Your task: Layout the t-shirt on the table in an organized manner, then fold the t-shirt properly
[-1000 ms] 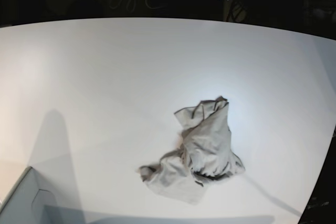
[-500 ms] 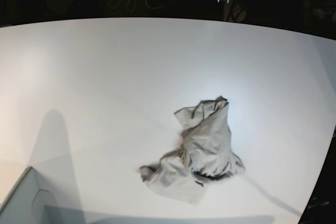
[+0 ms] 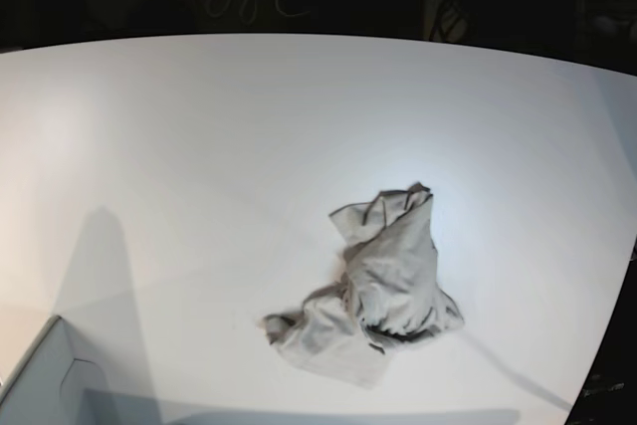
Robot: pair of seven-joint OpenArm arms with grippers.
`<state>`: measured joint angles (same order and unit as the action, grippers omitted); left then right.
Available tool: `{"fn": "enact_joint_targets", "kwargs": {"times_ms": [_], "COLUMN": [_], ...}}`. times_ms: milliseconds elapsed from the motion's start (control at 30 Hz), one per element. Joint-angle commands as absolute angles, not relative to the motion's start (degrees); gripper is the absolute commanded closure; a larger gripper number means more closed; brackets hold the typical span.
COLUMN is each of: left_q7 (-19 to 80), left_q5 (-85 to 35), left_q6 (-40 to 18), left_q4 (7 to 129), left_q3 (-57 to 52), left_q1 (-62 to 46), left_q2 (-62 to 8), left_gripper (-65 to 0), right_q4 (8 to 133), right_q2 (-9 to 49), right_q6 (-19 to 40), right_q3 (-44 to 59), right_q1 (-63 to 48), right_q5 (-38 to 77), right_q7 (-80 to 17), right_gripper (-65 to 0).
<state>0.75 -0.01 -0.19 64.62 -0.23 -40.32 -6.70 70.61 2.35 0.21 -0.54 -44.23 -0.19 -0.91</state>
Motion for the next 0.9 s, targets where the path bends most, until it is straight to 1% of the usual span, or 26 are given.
{"fn": "enact_joint_targets", "kwargs": {"times_ms": [0, 167, 267, 367, 433, 467, 500, 600, 633, 667, 767, 800, 867], "left_q7": [0.48, 0.48, 0.48, 0.48, 0.48, 0.57, 0.66, 5.14, 6.64, 8.31, 10.42, 10.51, 10.86], "left_q5": [-0.04, -0.04, -0.04, -0.04, -0.04, -0.04, -0.04, -0.04, -0.04, -0.04, -0.04, -0.04, -0.13], "left_q6": [0.31, 0.31, 0.22, 0.22, 0.22, 0.22, 0.22, 0.22, 0.22, 0.22, 0.04, 0.04, -0.04], "left_q4": [68.35, 85.67, 95.08, 102.29, 105.01, 105.54, 105.89, 105.71, 105.63, 105.27, 101.85, 100.35, 97.1], "left_q3": [-0.4, -0.4, -0.4, -0.48, -0.4, -0.4, -0.22, -0.04, -0.13, -0.22, -0.31, -0.04, 0.13], "left_q1": [-43.65, -50.68, -52.97, -52.79, -50.86, -49.27, -47.25, -40.57, -38.2, -36.0, -28.53, -26.24, -22.37], "left_q2": [-7.6, -9.54, -10.59, -11.21, -10.95, -10.77, -10.59, -9.19, -8.66, -7.96, -6.64, -6.55, -6.64], "left_gripper": [0.0, 0.0, 0.0, -0.2, -3.2, -5.7, -9.5, -21.1, -23.2, -24.4, -24.7, -24.7, -24.7], "right_q4": [73.89, 89.45, 97.45, 103.96, 106.68, 107.56, 108.53, 111.6, 112.4, 113.01, 113.63, 113.45, 113.45], "right_q2": [3.65, 6.55, 6.81, 6.11, 5.76, 5.67, 5.58, 2.68, 1.98, 1.45, 1.19, 1.1, 0.84], "right_q6": [0.31, 0.31, 0.31, 0.31, 0.31, 0.31, 0.31, 0.31, 0.31, 0.31, 0.4, 0.4, 0.4], "right_q3": [-0.22, 0.13, 1.27, 3.56, 3.91, 3.91, 3.82, 4.0, 4.0, 3.91, 3.47, 3.47, 3.56], "right_q1": [-47.34, -54.55, -56.84, -57.1, -55.43, -54.37, -53.14, -48.57, -47.34, -46.11, -41.98, -40.75, -39.25], "right_q5": [-0.31, -0.31, -0.31, -0.31, -0.31, -0.31, -0.31, -0.22, -0.22, -0.22, -0.22, -0.22, -0.22], "right_q7": [-0.48, -0.48, -0.57, -0.57, -0.57, -0.66, -1.27, -7.69, -9.89, -12.7, -18.07, -19.38, -22.64], "right_gripper": [0.0, 0.0, 0.0, 0.0, 0.0, 0.0, 0.0, 0.0, 0.0, 0.0, 0.0, -1.4, -7.1]}}
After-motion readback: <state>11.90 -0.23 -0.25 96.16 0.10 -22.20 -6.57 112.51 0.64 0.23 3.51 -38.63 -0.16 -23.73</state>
